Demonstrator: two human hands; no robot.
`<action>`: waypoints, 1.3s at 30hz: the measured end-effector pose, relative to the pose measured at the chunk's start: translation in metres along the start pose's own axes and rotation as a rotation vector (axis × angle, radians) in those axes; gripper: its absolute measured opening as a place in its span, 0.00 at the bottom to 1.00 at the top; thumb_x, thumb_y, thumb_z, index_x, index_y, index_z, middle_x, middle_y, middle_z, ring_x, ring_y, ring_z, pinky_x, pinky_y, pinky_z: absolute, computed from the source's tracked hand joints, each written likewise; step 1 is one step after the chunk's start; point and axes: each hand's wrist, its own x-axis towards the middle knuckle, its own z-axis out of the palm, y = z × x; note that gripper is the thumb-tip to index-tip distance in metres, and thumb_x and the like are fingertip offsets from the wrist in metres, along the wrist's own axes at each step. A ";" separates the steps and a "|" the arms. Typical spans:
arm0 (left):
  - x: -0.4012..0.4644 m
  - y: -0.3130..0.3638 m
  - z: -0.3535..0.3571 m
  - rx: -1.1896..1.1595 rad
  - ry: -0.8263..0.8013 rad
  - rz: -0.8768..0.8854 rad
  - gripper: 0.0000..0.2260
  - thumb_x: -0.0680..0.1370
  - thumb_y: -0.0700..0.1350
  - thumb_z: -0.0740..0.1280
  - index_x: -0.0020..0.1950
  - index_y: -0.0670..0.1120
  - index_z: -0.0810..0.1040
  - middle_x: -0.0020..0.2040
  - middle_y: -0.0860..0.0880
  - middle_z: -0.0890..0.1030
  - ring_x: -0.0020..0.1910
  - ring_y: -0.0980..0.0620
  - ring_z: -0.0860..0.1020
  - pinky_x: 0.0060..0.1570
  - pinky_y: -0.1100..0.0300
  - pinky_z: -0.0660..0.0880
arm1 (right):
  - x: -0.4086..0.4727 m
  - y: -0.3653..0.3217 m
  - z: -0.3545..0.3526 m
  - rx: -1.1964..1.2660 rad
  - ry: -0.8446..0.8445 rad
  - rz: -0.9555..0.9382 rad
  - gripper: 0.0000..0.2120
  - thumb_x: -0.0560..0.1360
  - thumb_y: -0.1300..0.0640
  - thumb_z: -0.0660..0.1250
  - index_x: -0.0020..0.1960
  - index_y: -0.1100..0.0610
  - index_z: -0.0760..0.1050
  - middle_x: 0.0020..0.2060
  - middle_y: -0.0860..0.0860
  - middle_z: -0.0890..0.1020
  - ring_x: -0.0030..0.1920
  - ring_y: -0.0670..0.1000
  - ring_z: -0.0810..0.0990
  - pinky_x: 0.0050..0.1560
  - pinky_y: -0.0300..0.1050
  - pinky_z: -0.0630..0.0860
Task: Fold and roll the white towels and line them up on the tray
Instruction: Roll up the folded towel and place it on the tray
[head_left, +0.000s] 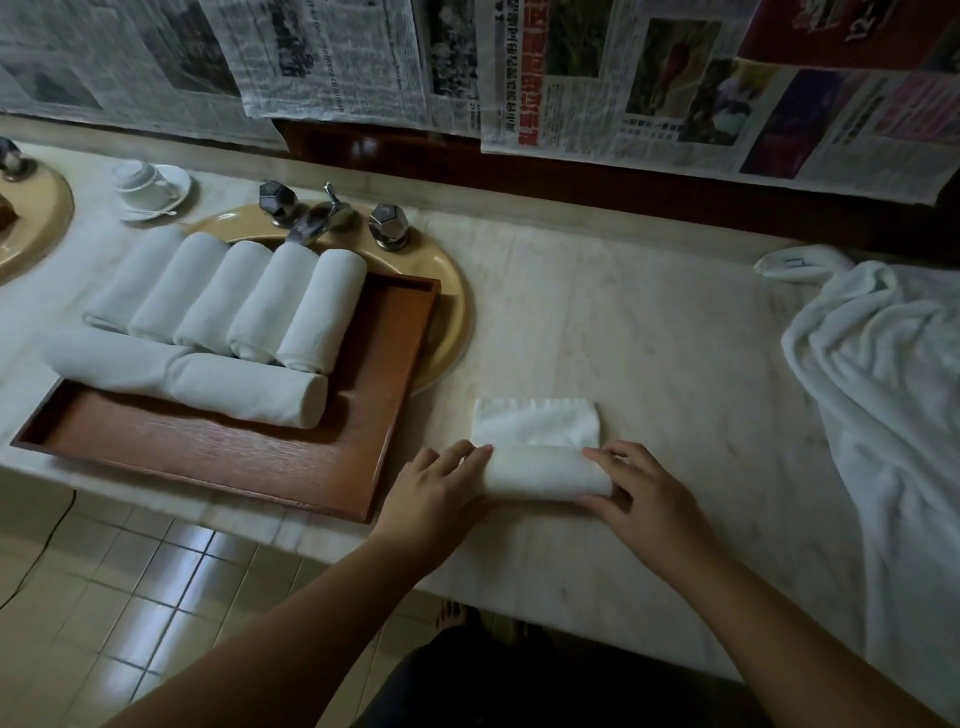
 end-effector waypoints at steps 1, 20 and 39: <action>0.001 -0.001 -0.001 -0.011 -0.019 -0.015 0.28 0.81 0.63 0.65 0.77 0.51 0.72 0.71 0.51 0.77 0.50 0.48 0.73 0.51 0.49 0.78 | 0.001 0.000 -0.002 0.022 -0.052 0.028 0.24 0.73 0.48 0.78 0.68 0.48 0.79 0.65 0.39 0.76 0.53 0.42 0.79 0.53 0.32 0.72; 0.064 0.015 -0.013 -0.567 -0.120 -0.794 0.21 0.79 0.68 0.65 0.67 0.60 0.72 0.56 0.52 0.81 0.57 0.48 0.78 0.59 0.46 0.79 | 0.067 -0.014 0.009 0.260 0.082 0.417 0.10 0.79 0.51 0.71 0.60 0.49 0.79 0.50 0.54 0.79 0.47 0.52 0.79 0.46 0.36 0.72; 0.057 -0.001 -0.018 0.047 -0.133 -0.091 0.26 0.81 0.64 0.60 0.77 0.57 0.71 0.69 0.53 0.78 0.61 0.44 0.76 0.55 0.48 0.75 | 0.033 -0.061 0.043 -0.517 -0.081 0.075 0.46 0.69 0.45 0.63 0.80 0.68 0.57 0.78 0.66 0.62 0.80 0.65 0.59 0.81 0.64 0.54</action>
